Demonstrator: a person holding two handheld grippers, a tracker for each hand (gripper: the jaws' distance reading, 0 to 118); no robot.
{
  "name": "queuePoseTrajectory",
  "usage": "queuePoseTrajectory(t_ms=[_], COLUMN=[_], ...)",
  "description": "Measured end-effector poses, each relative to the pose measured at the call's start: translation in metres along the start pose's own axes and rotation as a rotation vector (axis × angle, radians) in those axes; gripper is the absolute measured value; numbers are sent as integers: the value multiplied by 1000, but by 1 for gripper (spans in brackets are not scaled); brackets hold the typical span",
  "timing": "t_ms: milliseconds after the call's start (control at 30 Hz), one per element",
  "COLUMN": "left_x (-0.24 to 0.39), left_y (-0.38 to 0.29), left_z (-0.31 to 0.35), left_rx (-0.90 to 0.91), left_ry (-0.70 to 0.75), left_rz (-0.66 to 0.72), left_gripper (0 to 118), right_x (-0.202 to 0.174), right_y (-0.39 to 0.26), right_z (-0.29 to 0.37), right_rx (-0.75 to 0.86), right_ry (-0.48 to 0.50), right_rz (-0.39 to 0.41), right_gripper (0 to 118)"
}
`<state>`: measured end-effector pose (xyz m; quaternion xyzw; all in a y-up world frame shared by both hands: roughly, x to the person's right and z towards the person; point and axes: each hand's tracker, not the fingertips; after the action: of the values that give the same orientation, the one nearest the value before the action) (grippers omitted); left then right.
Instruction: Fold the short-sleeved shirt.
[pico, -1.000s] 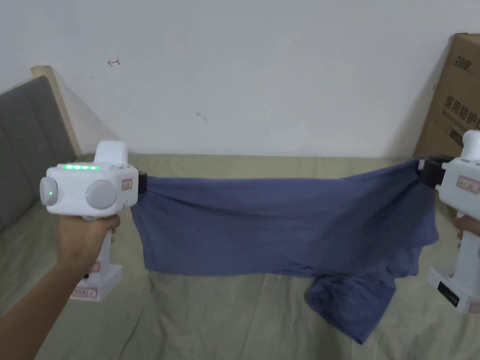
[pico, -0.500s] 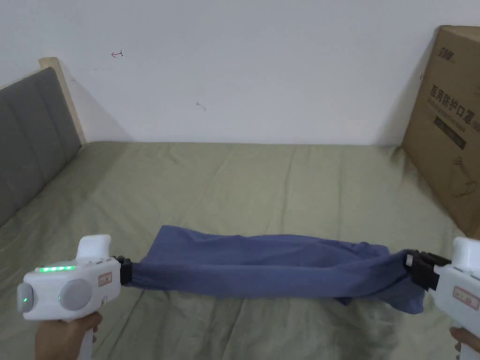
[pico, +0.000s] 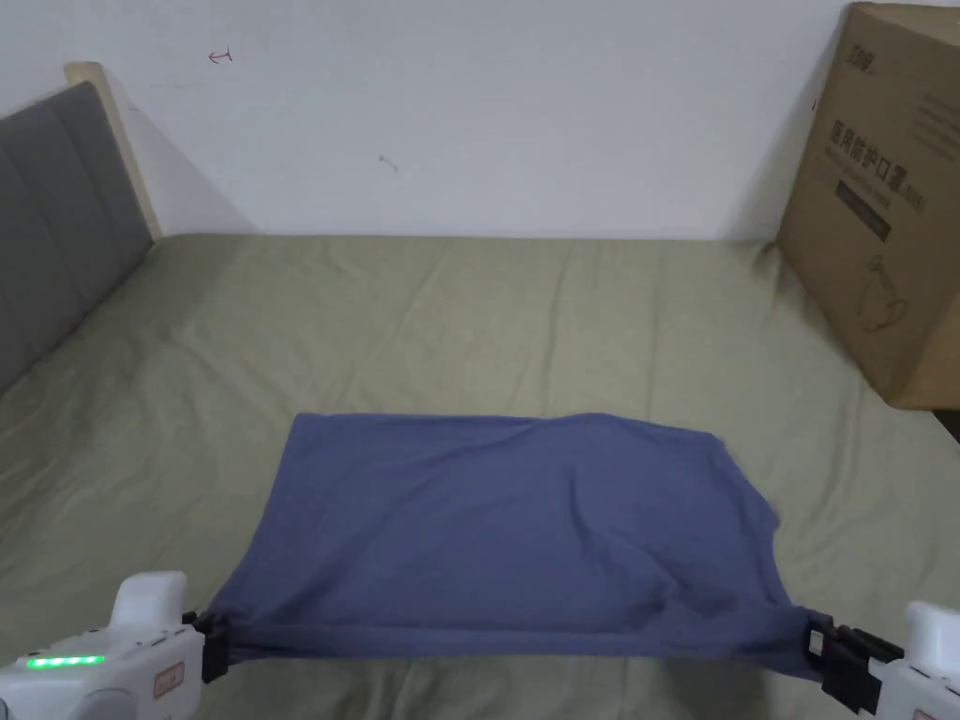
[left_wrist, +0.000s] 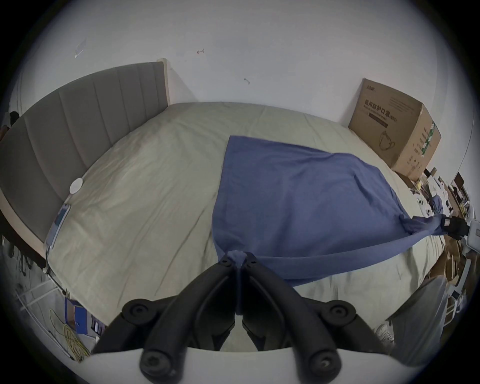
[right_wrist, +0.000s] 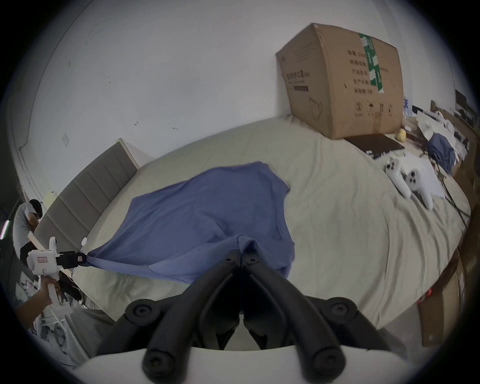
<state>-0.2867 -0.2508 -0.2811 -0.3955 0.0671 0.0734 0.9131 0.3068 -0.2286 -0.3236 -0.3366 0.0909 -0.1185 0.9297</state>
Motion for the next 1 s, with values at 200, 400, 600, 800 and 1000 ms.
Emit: queuePoseTrajectory(t_ms=[200, 400, 600, 800, 1000], left_x=[1, 10, 18, 33, 47], left_y=[-35, -52, -41, 1, 48], left_z=[-18, -38, -38, 7, 34], left_rx=[-51, -97, -148, 8, 333], left_ry=[15, 47, 71, -107, -84], left_rz=[56, 44, 57, 177, 4], left_gripper=[2, 2, 40, 90, 90], right_x=[6, 8, 0, -23, -71], right_y=[-38, -66, -65, -12, 65], right_z=[-13, -51, -51, -17, 36], right_rx=[-155, -307, -308, -98, 228], right_ry=[-89, -180, -214, -137, -82], right_rz=[-1, -9, 23, 65, 151], right_gripper=[0, 0, 65, 107, 107])
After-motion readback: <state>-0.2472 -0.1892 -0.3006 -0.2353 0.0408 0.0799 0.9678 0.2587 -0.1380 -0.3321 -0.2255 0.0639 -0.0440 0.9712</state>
